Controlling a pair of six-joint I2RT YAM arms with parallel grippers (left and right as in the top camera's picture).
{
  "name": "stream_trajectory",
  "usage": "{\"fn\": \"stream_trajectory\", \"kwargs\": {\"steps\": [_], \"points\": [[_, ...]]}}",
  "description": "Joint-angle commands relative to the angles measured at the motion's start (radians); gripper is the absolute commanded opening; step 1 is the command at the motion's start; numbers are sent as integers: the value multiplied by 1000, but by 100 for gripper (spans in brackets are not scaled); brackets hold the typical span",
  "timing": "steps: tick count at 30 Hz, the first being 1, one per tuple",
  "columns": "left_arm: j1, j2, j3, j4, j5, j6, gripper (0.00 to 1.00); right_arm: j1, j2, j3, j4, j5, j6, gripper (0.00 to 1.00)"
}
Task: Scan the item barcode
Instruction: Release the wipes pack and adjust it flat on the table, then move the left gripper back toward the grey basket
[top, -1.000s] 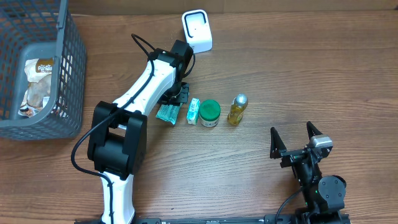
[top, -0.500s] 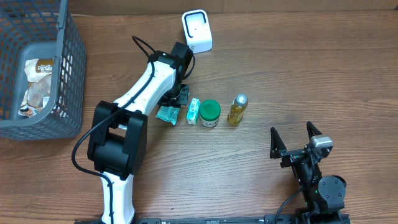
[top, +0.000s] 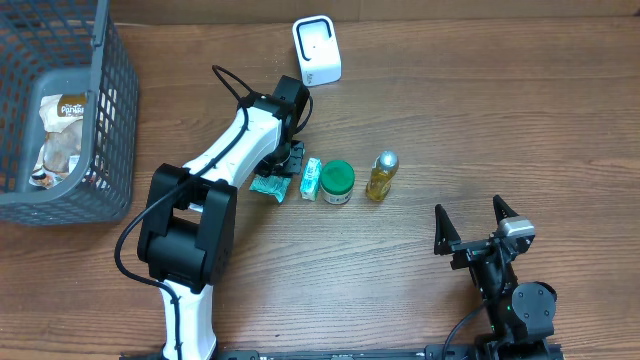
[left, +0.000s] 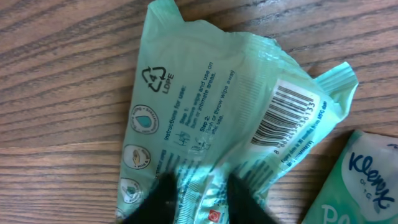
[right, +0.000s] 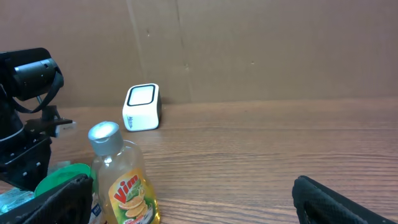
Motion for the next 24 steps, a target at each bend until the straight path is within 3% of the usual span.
{"fn": "stream_trajectory", "kwargs": {"steps": [1, 5, 10, 15, 24], "points": [[4, 26, -37, -19, -1, 21, 13, -3, -8, -11, 6, 5, -8, 100], [6, 26, 23, -68, 2, 23, 21, -3, -8, -11, 6, 5, -8, 100], [6, 20, 243, -235, 2, 40, 27, -3, -8, -11, 6, 5, -8, 100], [9, 14, 489, -377, -31, 40, 22, -3, -8, -11, 6, 5, -8, 100], [119, -19, 928, -507, -64, 40, 23, -3, -8, -11, 6, 5, -8, 100]]}}
